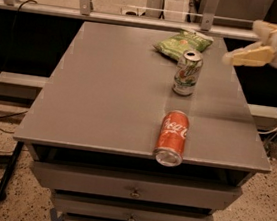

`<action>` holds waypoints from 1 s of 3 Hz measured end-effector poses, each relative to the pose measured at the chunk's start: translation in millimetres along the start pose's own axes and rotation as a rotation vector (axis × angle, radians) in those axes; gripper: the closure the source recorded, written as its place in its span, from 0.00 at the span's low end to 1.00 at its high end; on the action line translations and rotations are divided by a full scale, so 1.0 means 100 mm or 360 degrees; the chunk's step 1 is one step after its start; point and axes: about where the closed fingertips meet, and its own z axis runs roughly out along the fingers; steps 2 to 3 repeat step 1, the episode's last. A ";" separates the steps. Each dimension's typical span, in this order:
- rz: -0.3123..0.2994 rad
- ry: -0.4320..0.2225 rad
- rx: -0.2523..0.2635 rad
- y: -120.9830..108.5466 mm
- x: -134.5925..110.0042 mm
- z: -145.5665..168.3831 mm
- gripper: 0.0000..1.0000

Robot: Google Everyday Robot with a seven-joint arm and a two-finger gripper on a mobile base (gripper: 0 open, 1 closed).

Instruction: Place 7up can upright

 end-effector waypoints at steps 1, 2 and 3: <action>-0.0067 0.0087 0.0141 -0.31 -0.24 -0.55 0.00; -0.0067 0.0087 0.0141 -0.31 -0.24 -0.55 0.00; -0.0067 0.0087 0.0141 -0.31 -0.24 -0.55 0.00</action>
Offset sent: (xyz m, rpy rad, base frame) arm 0.0000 0.0000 0.0000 0.0000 0.0000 0.0000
